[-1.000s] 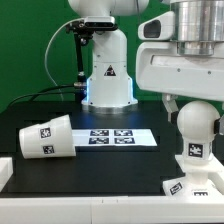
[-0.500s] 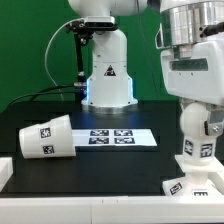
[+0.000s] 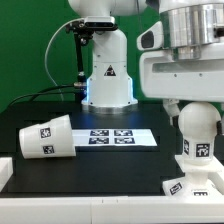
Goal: Assemble lamp
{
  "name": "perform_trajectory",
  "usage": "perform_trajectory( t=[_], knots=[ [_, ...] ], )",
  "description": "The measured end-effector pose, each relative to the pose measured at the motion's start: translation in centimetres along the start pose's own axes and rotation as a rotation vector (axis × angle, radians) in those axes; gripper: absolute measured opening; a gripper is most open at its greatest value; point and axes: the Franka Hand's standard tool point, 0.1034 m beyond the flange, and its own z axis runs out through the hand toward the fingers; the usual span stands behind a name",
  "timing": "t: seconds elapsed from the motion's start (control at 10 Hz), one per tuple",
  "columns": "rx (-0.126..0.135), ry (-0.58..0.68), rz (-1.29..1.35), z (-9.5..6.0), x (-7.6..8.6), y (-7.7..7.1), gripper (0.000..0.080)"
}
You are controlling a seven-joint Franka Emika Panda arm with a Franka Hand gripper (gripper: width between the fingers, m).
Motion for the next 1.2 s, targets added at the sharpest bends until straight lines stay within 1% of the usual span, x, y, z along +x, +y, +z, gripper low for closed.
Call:
perform_trajectory(
  t=[0.3,0.4,0.5,0.6,0.7,0.8,1.0,1.1,1.2],
  knots=[
    [-0.001,0.006,-0.143,0.00,0.15,0.05,0.0698],
    [-0.006,0.010,-0.251,-0.08,0.15,0.00,0.0698],
    [-0.031,0.037,-0.449,-0.49,0.16,-0.34,0.0698],
    [-0.027,0.076,-0.610,-0.91,0.55,-0.86,0.0698],
    [-0.021,0.072,-0.548,-0.75,0.50,-0.79,0.0698],
    [-0.021,0.071,-0.532,-0.68,0.49,-0.76,0.0576],
    [-0.019,0.072,-0.492,-0.68,0.50,-0.77,0.0571],
    [-0.016,0.073,-0.420,-0.67,0.51,-0.78,0.0571],
    [-0.014,0.082,-0.285,-0.65,0.56,-0.72,0.0571]
  ],
)
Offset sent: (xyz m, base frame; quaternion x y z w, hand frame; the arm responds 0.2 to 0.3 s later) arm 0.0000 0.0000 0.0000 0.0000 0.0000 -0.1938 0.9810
